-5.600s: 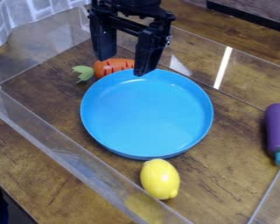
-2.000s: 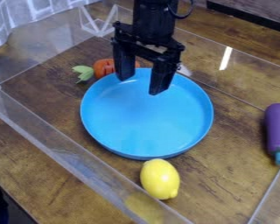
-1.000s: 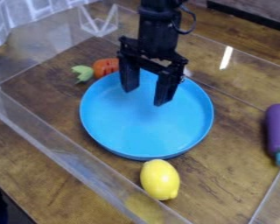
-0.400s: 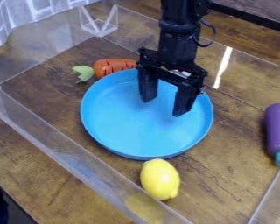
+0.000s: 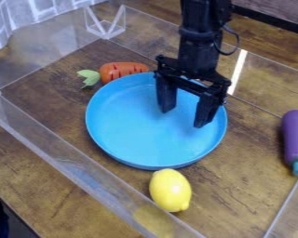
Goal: Remove the purple eggplant from the blue tray and put it on the table
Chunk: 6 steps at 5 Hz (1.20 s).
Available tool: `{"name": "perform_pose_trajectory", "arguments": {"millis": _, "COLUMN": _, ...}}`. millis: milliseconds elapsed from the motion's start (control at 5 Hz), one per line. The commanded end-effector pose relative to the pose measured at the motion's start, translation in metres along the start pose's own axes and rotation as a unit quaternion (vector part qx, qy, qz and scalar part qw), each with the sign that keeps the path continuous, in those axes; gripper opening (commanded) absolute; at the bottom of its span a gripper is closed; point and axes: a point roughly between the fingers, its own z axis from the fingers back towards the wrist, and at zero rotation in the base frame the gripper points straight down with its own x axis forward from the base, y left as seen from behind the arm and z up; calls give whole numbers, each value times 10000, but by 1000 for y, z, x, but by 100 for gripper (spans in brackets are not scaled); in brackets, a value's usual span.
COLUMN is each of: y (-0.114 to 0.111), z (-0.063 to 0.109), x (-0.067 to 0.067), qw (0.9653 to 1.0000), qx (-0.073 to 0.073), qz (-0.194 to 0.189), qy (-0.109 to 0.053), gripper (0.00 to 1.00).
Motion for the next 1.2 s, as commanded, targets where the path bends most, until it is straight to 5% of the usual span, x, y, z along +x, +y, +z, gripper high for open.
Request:
{"name": "perform_pose_trajectory", "arguments": {"millis": 0, "y": -12, "z": 15, "x": 11, "qw": 9995, "qx": -25, "qz": -106, "qy": -312, "gripper": 100}}
{"name": "perform_pose_trajectory", "arguments": {"millis": 1000, "y": -44, "z": 17, "x": 35, "qw": 9972, "qx": -109, "qz": -202, "qy": -717, "gripper": 100}}
